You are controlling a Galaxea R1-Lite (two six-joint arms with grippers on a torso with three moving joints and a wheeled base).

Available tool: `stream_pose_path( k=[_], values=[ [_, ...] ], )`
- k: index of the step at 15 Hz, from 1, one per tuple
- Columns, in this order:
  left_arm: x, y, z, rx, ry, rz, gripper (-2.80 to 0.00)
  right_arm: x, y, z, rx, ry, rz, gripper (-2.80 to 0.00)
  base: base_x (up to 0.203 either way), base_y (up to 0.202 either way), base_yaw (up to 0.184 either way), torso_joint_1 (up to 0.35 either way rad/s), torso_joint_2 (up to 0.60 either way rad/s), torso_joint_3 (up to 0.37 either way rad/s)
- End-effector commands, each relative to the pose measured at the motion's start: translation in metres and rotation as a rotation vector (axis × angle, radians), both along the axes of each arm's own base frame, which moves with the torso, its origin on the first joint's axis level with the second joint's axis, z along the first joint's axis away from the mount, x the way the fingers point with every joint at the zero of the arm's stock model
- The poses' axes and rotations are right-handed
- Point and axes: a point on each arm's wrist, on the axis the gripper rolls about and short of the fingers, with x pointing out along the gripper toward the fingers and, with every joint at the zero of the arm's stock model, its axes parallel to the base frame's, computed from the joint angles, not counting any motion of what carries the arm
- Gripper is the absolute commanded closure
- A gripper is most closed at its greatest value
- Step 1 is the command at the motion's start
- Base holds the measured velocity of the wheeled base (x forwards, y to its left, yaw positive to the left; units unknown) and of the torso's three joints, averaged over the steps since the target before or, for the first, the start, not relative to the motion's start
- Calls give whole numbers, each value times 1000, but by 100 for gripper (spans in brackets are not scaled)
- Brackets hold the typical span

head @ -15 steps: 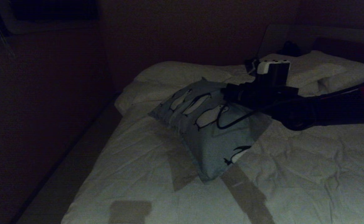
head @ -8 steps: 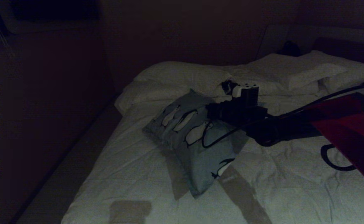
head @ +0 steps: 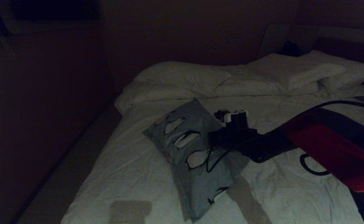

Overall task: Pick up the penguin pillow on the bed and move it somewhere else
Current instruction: Place the pillow at the end of the bed

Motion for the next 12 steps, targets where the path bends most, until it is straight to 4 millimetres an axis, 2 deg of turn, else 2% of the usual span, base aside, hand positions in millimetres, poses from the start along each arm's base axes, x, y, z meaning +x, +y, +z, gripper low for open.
stream_pose_path(
  k=[1,2,3,4,7,12],
  values=[
    [0,0,0,0,0,1,0,-5,-4,-14,-38,38,6,0,0,0,0,0,0,0],
    [0,0,0,0,-1,1,0,-7,-6,-18,-43,52,3,0,0,0,0,0,0,0],
    [0,0,0,0,1,1,0,-8,-9,-19,-44,55,-2,-41,0,0,0,0,0,0],
    [0,0,0,0,-1,1,0,-7,-10,-17,-40,45,-6,-280,0,0,0,0,0,0],
    [0,0,0,0,-1,1,0,-17,-17,5,-27,19,-10,-280,0,0,0,0,0,0],
    [0,0,0,0,-1,1,0,-50,-32,75,30,-96,-10,-280,0,0,0,0,0,0]
  ],
)
